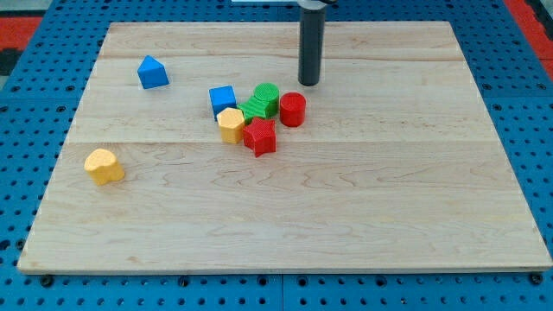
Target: Push the red circle to the top right of the red star
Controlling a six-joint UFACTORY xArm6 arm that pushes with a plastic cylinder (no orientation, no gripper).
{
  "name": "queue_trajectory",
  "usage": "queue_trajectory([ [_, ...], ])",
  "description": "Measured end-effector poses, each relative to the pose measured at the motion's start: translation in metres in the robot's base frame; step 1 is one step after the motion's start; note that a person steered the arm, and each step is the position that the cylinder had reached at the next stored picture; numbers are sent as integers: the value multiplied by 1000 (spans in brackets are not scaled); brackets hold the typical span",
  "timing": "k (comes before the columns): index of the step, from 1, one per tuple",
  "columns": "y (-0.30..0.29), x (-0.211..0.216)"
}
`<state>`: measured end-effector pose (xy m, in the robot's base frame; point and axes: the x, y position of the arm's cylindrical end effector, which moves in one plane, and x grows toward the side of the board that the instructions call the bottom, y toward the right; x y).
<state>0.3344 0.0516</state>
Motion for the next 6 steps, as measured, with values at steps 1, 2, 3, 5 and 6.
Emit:
queue_trajectory([
  [1,-3,30],
  [2,-5,42],
  [3,-5,42],
  [5,-16,57],
  [6,-11,44],
])
